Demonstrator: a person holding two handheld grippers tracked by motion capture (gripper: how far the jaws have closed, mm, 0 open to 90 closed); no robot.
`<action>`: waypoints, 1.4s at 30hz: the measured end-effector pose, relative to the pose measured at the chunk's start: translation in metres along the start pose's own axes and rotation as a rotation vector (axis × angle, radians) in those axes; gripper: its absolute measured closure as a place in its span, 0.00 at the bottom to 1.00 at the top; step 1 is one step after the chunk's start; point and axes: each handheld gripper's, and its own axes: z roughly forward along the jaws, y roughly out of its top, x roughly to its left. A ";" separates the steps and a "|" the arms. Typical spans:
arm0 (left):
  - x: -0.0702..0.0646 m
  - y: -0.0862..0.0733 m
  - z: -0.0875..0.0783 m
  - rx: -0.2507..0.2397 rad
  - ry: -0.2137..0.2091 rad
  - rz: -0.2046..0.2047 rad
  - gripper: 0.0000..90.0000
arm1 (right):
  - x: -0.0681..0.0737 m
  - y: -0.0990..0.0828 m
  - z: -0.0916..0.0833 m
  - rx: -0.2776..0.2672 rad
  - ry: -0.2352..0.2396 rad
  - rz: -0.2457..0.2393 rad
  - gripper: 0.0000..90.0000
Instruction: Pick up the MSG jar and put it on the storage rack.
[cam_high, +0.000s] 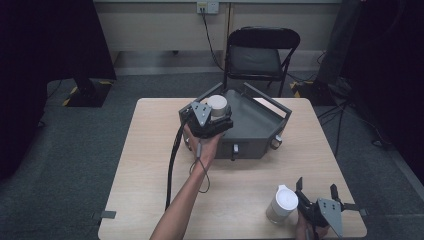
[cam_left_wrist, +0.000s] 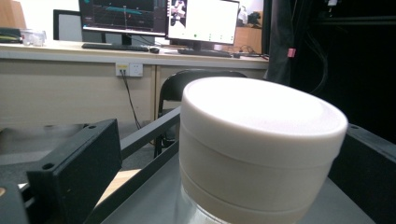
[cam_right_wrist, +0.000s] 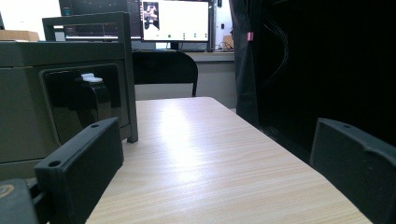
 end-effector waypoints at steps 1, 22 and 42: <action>0.000 0.001 0.000 0.005 0.001 0.001 0.00 | 0.000 0.000 0.000 0.000 0.000 0.000 0.01; 0.002 0.005 -0.005 0.001 -0.032 0.015 0.00 | 0.000 0.000 0.000 0.000 -0.001 0.000 0.01; 0.012 0.001 -0.026 -0.024 -0.035 0.012 0.00 | 0.001 0.000 0.000 0.000 -0.004 -0.001 0.01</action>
